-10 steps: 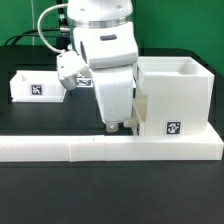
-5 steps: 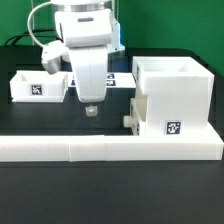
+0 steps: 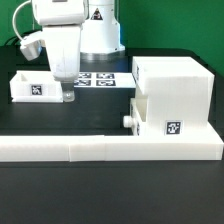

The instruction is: Assemble drawer

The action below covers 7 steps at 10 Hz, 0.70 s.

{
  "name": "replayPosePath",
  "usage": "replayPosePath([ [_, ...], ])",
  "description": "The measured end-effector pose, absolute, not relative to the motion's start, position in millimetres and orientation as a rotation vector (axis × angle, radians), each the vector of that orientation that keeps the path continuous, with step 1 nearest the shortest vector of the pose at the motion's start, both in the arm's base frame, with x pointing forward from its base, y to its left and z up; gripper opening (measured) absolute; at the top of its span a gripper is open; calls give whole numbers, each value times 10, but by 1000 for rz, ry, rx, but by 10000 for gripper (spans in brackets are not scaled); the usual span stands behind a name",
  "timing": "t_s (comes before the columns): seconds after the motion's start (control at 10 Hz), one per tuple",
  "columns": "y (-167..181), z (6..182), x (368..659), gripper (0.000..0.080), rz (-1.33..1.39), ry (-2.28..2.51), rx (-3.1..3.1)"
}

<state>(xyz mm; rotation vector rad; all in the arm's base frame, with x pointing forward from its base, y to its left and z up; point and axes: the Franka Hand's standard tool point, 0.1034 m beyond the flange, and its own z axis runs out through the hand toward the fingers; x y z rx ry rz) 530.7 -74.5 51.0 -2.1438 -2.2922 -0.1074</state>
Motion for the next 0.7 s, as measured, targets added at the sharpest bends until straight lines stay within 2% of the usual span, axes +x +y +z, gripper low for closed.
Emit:
replayPosePath([
  [0.3,-739,538,5081,649,-95,-2262,-2177],
  [0.7,-717,542,5053,649,-74,-2212,-2207],
])
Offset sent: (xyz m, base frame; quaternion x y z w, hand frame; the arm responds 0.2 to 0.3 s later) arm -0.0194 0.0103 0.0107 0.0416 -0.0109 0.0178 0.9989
